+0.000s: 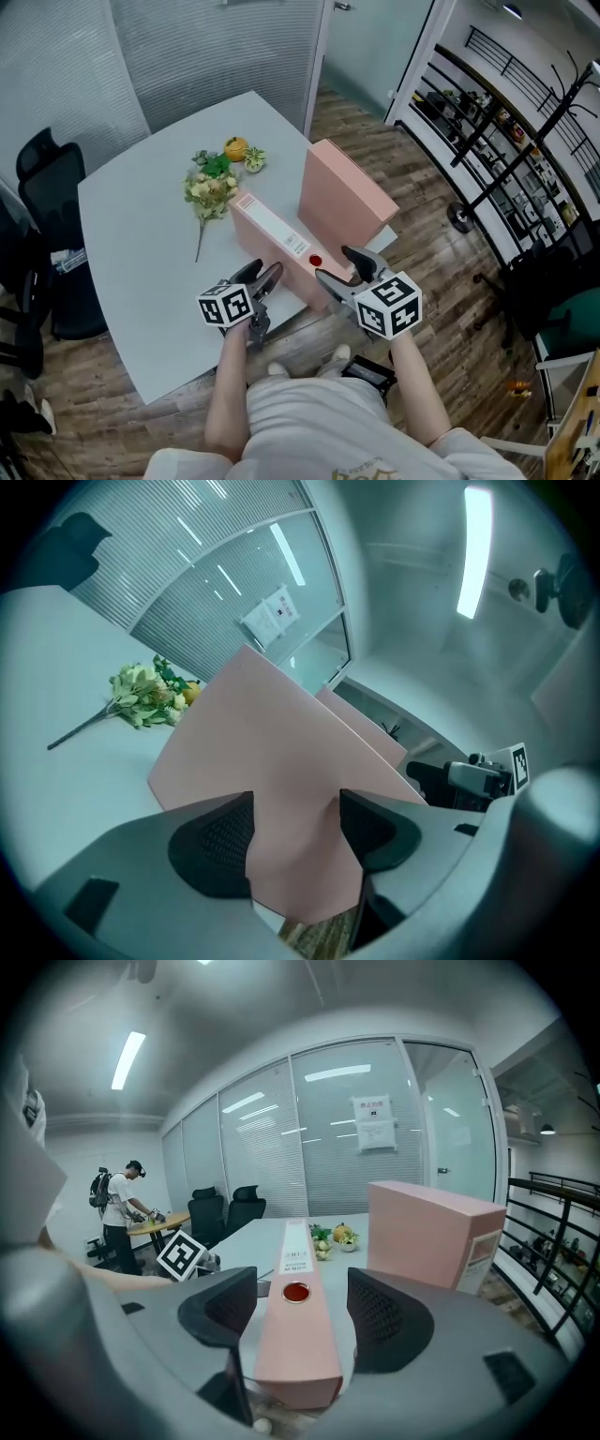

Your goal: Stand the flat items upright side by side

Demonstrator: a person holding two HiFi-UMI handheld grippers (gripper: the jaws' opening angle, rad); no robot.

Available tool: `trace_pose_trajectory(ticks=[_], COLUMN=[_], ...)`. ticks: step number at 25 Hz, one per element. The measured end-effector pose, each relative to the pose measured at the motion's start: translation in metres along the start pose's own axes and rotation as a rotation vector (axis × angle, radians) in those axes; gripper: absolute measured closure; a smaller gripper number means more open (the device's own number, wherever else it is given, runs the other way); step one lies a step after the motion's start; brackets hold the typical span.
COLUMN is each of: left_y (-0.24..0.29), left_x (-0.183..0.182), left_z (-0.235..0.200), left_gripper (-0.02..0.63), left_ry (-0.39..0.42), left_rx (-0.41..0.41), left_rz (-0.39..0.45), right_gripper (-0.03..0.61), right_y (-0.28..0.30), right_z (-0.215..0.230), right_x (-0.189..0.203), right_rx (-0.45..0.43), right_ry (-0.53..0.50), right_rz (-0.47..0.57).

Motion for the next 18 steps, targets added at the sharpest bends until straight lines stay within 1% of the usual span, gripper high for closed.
trace_pose_trajectory(ticks=[5, 9, 11, 14, 18], left_y=[-0.003, -0.002, -0.002, 0.000, 0.001], left_x=[-0.014, -0.021, -0.024, -0.029, -0.030], left_z=[-0.006, -0.013, -0.014, -0.014, -0.016], left_gripper=[0.336, 0.336, 0.336, 0.336, 0.336], left_ry=[-0.001, -0.015, -0.015, 0.001, 0.015], left_rx=[-0.001, -0.003, -0.001, 0.014, 0.025], left_rz=[0.024, 0.040, 0.035, 0.026, 0.007], right_gripper=[0.276, 0.265, 0.262, 0.255, 0.235], right_y=[0.026, 0.054, 0.069, 0.092, 0.123], right_z=[-0.002, -0.003, -0.006, -0.012, -0.021], right_x=[-0.021, -0.032, -0.036, -0.039, -0.033], right_rx=[-0.017, -0.038, -0.050, -0.077, -0.129], right_ry=[-0.018, 0.043, 0.029, -0.030, -0.079], right_rz=[0.006, -0.002, -0.030, -0.085, -0.183])
Point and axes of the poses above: the fingertips, and each gripper's own axes: y forward along the fingers, z to its right, x out of its underside, the point moved 4 cm from there along -y, backward along the fingers, and after that the axes turned 13 degrees about z, right-handed, at the moved point
